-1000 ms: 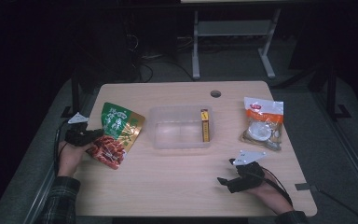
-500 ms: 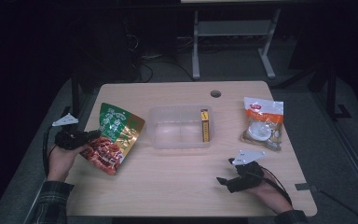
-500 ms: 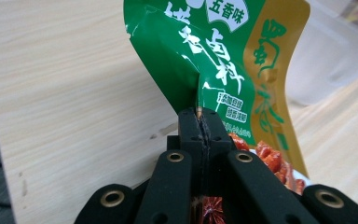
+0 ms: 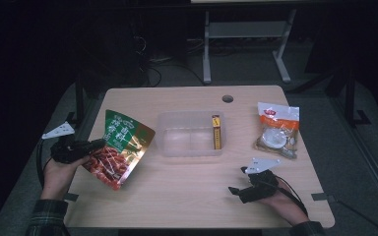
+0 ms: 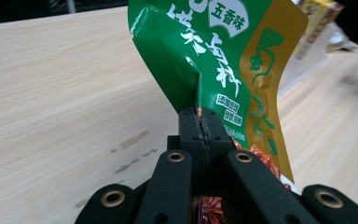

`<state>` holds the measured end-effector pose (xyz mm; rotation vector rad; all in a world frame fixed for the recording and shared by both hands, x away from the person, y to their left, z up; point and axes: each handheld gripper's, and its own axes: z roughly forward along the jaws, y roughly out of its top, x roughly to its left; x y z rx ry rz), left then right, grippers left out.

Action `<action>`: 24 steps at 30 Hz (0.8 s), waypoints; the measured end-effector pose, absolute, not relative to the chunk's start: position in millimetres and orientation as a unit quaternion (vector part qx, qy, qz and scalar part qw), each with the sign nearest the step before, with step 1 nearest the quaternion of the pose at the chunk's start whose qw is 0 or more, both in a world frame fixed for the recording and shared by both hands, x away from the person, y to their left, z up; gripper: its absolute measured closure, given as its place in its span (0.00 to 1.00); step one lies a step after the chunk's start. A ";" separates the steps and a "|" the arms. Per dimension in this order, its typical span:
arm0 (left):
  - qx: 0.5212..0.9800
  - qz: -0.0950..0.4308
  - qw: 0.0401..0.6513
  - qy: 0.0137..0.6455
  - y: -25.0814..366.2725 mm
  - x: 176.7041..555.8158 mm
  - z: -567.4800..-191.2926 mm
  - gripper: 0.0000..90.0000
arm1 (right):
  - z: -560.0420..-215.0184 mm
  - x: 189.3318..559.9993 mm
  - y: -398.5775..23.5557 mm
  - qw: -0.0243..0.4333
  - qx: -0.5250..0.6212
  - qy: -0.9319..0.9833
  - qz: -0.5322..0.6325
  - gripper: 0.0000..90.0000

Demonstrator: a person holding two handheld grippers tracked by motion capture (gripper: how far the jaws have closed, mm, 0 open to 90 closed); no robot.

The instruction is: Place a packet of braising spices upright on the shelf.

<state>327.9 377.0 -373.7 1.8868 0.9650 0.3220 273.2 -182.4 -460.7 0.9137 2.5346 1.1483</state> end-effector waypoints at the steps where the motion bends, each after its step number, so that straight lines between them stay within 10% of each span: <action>1: 0.773 0.130 0.481 0.392 374.8 326.7 -372.4 1.00 | -460.6 273.2 -182.4 0.105 0.311 0.860 0.390 0.16; 24: 0.795 0.088 0.517 0.304 281.8 324.9 -365.8 1.00 | -442.4 268.8 -173.8 0.070 0.314 0.834 0.448 0.15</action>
